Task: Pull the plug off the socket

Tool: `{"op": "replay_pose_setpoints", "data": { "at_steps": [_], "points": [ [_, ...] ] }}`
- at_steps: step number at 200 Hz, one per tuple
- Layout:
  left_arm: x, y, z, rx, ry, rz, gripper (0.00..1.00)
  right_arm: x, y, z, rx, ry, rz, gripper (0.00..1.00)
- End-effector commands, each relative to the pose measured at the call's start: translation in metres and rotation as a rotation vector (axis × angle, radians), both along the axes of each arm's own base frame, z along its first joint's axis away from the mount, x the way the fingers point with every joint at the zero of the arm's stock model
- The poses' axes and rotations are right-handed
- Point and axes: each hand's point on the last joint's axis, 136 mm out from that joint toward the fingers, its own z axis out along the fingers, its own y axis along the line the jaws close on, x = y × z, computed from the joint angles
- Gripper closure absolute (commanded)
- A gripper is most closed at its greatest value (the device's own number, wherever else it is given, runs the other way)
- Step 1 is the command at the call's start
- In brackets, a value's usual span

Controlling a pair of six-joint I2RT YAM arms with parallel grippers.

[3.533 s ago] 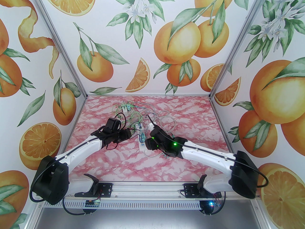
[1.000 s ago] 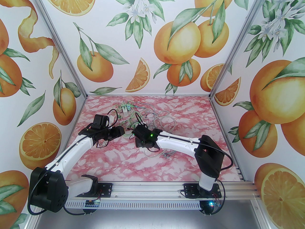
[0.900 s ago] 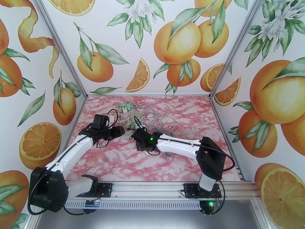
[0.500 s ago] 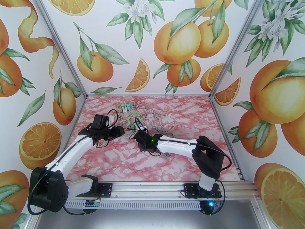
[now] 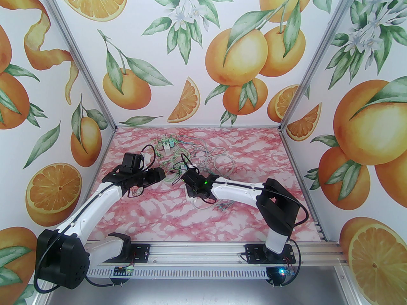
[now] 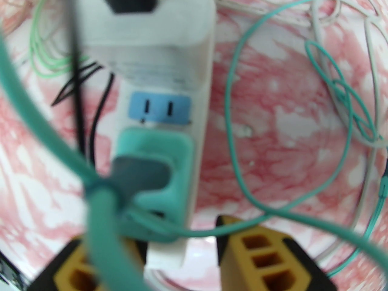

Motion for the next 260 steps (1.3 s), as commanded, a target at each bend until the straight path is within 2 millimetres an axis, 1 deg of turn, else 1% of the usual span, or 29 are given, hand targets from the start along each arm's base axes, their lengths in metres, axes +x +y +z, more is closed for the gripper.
{"op": "replay_pose_setpoints", "data": {
  "at_steps": [1, 18, 32, 63, 77, 99, 131, 146, 158, 174, 184, 192, 196, 215, 233, 246, 260],
  "points": [
    [-0.002, 0.004, 0.000, 0.002, -0.003, 0.015, 0.42, 0.017, 0.017, 0.015, 0.044, -0.041, 0.007, 0.55],
    [-0.003, 0.004, -0.001, 0.001, -0.003, 0.016, 0.42, 0.024, 0.018, 0.016, 0.033, -0.053, -0.009, 0.55],
    [-0.003, 0.004, -0.001, 0.002, -0.001, 0.016, 0.41, 0.028, 0.017, 0.013, -0.001, -0.046, -0.017, 0.54],
    [-0.005, 0.004, -0.001, 0.001, -0.003, 0.014, 0.42, 0.032, 0.023, 0.013, 0.001, -0.039, -0.017, 0.52],
    [-0.005, 0.004, -0.001, 0.002, -0.003, 0.013, 0.41, 0.033, 0.023, 0.012, -0.008, -0.034, -0.025, 0.53],
    [-0.005, 0.003, -0.001, 0.001, -0.005, 0.007, 0.41, 0.038, 0.016, 0.008, -0.040, -0.024, -0.053, 0.51],
    [-0.003, 0.002, -0.002, -0.007, -0.003, 0.001, 0.41, 0.043, 0.022, 0.007, -0.032, -0.012, -0.054, 0.51],
    [-0.004, 0.001, -0.003, -0.007, -0.002, -0.002, 0.42, 0.042, 0.021, 0.002, -0.048, 0.004, -0.054, 0.51],
    [-0.003, 0.001, -0.002, -0.010, -0.002, -0.004, 0.41, 0.039, 0.020, -0.003, -0.055, 0.020, -0.051, 0.54],
    [-0.004, 0.000, -0.003, -0.016, -0.002, -0.008, 0.41, 0.037, 0.017, -0.008, -0.070, 0.029, -0.053, 0.54],
    [-0.004, -0.001, -0.004, -0.022, 0.001, -0.010, 0.41, 0.036, 0.015, -0.009, -0.074, 0.029, -0.055, 0.59],
    [-0.004, -0.002, -0.005, -0.027, 0.001, -0.011, 0.41, 0.036, 0.015, -0.007, -0.071, 0.026, -0.056, 0.65],
    [-0.004, -0.003, -0.005, -0.031, 0.002, -0.014, 0.41, 0.036, 0.014, -0.005, -0.070, 0.025, -0.056, 0.66],
    [-0.003, -0.007, -0.006, -0.055, 0.001, -0.021, 0.41, 0.036, 0.012, 0.003, -0.069, 0.008, -0.055, 0.66],
    [-0.002, -0.011, -0.008, -0.082, 0.005, -0.022, 0.41, 0.034, 0.009, 0.012, -0.066, 0.000, -0.045, 0.69],
    [-0.002, -0.017, -0.011, -0.108, 0.009, -0.024, 0.42, 0.032, 0.006, 0.017, -0.062, -0.007, -0.038, 0.71],
    [-0.003, -0.026, -0.015, -0.131, 0.018, -0.033, 0.42, 0.029, 0.002, 0.022, -0.057, -0.014, -0.031, 0.71]
  ]
}}
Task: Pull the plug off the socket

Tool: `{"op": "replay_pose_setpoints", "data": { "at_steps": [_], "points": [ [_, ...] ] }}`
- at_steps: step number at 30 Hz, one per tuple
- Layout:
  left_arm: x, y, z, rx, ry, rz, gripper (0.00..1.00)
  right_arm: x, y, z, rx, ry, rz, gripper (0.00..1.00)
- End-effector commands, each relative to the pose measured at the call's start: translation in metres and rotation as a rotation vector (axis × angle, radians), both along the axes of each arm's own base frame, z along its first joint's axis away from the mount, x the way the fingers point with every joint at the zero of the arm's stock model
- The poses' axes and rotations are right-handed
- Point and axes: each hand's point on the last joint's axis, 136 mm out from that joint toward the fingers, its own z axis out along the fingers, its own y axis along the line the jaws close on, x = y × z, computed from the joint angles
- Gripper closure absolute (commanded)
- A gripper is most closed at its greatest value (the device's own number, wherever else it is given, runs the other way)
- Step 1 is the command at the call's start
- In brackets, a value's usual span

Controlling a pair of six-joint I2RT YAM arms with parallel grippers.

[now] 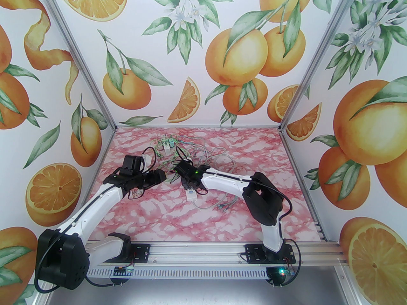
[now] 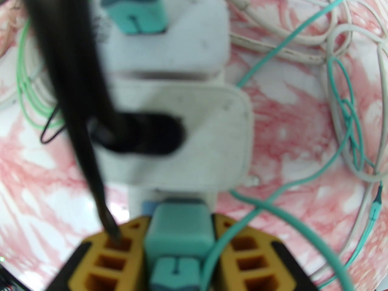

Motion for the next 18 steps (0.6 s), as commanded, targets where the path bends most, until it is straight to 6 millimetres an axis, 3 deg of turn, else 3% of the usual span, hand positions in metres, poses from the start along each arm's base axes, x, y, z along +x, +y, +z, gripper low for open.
{"op": "replay_pose_setpoints", "data": {
  "at_steps": [1, 7, 13, 18],
  "points": [
    [0.003, -0.017, -0.004, -0.068, -0.004, -0.015, 0.42, -0.002, -0.012, 0.024, 0.004, -0.040, 0.008, 0.71],
    [-0.002, -0.065, -0.023, -0.125, 0.022, -0.080, 0.51, -0.013, -0.021, 0.024, 0.014, -0.027, 0.018, 0.70],
    [-0.001, -0.097, -0.047, -0.211, 0.080, -0.092, 0.57, -0.016, -0.021, 0.016, 0.032, -0.016, 0.008, 0.70],
    [-0.010, -0.102, -0.058, -0.206, 0.108, -0.097, 0.56, -0.016, -0.020, 0.009, 0.039, -0.010, -0.007, 0.70]
  ]
}}
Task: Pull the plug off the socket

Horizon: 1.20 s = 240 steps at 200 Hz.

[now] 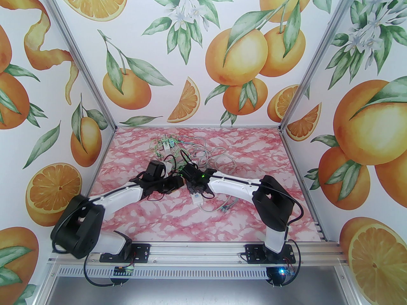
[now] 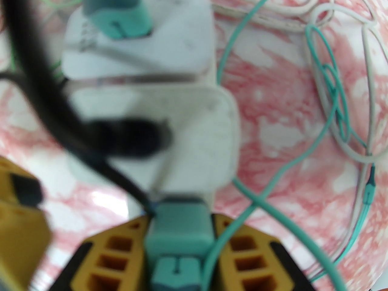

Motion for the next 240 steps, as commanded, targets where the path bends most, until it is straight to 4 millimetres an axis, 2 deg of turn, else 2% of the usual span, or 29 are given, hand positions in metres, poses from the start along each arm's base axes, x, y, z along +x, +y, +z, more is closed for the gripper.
{"op": "replay_pose_setpoints", "data": {
  "at_steps": [1, 28, 70, 96, 149, 188, 217, 240],
  "points": [
    [0.001, -0.011, 0.007, -0.057, -0.027, 0.002, 0.55, 0.004, 0.004, 0.009, 0.052, -0.016, -0.020, 0.70],
    [-0.013, -0.011, -0.006, -0.059, 0.006, 0.004, 0.56, 0.004, 0.006, 0.009, 0.063, -0.018, -0.025, 0.71],
    [-0.019, -0.004, -0.010, -0.045, 0.008, 0.017, 0.55, 0.008, 0.007, 0.030, 0.080, -0.052, -0.022, 0.71],
    [-0.024, -0.008, -0.010, -0.056, 0.007, 0.010, 0.55, 0.007, 0.007, 0.031, 0.075, -0.046, -0.015, 0.70],
    [-0.033, -0.036, -0.003, -0.167, -0.012, -0.006, 0.56, 0.004, 0.007, 0.020, 0.083, -0.022, -0.028, 0.71],
    [-0.039, -0.047, -0.015, -0.167, 0.014, -0.005, 0.61, 0.003, 0.010, 0.020, 0.092, -0.019, -0.023, 0.71],
    [-0.040, -0.053, -0.026, -0.191, 0.044, 0.015, 0.69, 0.002, 0.011, 0.018, 0.100, -0.013, -0.020, 0.71],
    [-0.040, -0.058, -0.031, -0.237, 0.064, 0.040, 0.69, 0.002, 0.012, 0.019, 0.105, -0.016, -0.020, 0.71]
  ]
}}
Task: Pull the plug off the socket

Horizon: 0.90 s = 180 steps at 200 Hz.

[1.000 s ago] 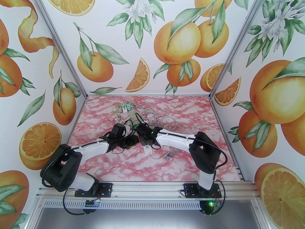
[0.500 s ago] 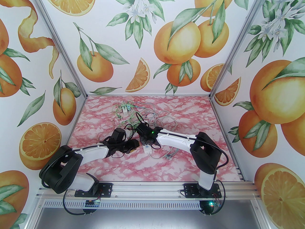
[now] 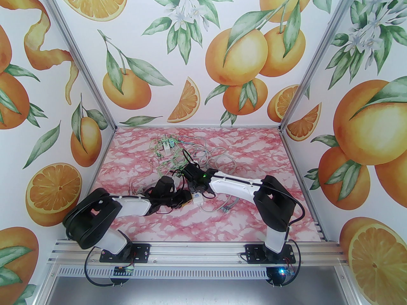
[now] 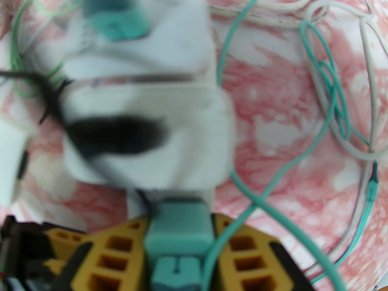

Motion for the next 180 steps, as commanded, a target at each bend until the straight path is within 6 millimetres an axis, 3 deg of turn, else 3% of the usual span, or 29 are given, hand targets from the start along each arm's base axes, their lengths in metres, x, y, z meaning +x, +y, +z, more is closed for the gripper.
{"op": "replay_pose_setpoints", "data": {
  "at_steps": [1, 12, 38, 77, 180],
  "points": [
    [0.003, -0.008, 0.001, -0.067, 0.005, 0.036, 0.69, 0.002, 0.013, 0.017, 0.083, -0.023, 0.002, 0.71],
    [0.000, -0.008, -0.005, -0.061, 0.021, 0.038, 0.70, 0.002, 0.014, 0.017, 0.085, -0.024, 0.005, 0.71],
    [-0.009, 0.007, -0.025, 0.028, 0.078, 0.068, 0.83, 0.002, 0.015, 0.017, 0.090, -0.025, 0.008, 0.71],
    [-0.022, 0.028, -0.047, 0.181, 0.154, 0.076, 0.83, 0.003, 0.017, 0.022, 0.104, -0.026, 0.008, 0.71],
    [-0.033, 0.036, -0.072, 0.284, 0.260, 0.055, 0.83, 0.002, 0.000, 0.053, 0.048, -0.068, 0.010, 0.71]
  ]
}}
